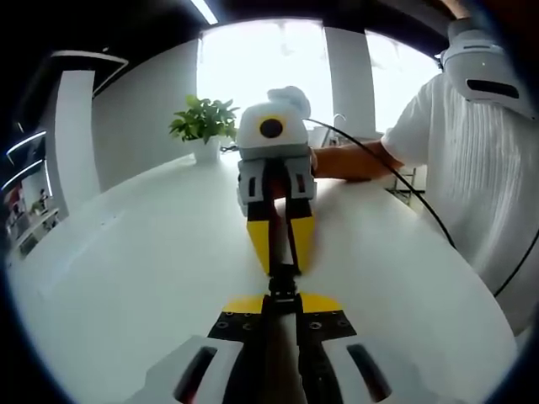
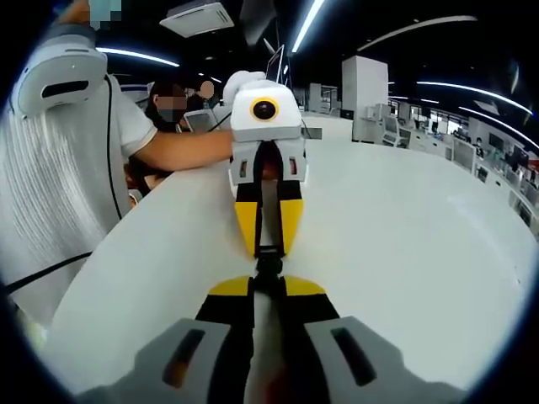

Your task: Snap the two parts of the plastic buckle together until the buckle closes and remains connected.

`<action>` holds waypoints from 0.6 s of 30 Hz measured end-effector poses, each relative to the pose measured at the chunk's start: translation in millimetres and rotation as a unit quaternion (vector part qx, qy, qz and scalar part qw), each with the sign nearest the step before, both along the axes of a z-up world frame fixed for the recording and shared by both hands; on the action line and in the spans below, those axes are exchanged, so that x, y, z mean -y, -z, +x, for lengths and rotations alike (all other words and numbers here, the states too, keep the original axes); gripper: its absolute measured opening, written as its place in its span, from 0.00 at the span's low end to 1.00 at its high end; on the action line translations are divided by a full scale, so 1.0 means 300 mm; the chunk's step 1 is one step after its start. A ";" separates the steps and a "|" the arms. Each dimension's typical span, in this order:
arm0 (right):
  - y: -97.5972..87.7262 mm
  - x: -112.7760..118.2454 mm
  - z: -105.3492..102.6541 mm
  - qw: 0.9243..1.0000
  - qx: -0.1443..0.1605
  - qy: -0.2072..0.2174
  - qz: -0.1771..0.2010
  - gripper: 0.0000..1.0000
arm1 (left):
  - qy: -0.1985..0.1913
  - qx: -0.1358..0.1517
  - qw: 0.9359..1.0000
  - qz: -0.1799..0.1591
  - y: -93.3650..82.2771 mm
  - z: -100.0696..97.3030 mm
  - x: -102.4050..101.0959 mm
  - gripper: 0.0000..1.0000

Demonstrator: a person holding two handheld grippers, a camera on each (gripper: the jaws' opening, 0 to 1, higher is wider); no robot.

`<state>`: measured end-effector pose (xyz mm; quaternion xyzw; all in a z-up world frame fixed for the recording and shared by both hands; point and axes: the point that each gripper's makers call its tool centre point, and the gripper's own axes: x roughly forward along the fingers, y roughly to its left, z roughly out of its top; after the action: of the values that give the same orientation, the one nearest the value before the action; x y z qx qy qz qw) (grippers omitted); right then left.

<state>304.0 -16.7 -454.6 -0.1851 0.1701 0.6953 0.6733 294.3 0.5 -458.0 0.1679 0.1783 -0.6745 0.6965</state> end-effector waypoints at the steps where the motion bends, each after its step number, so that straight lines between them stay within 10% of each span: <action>1: 0.000 0.000 -0.001 1.000 0.000 0.000 0.000 0.10 | 0.000 0.001 1.000 0.000 0.000 0.000 0.000 0.09; 18: 0.000 -0.002 0.001 1.000 0.000 0.001 0.000 0.10 | -0.002 0.004 1.000 -0.001 0.000 0.016 0.000 0.09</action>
<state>304.1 -16.2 -454.6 -0.1848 0.1699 0.6946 0.6742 299.1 0.5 -458.1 0.1695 0.1753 -0.6727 0.6986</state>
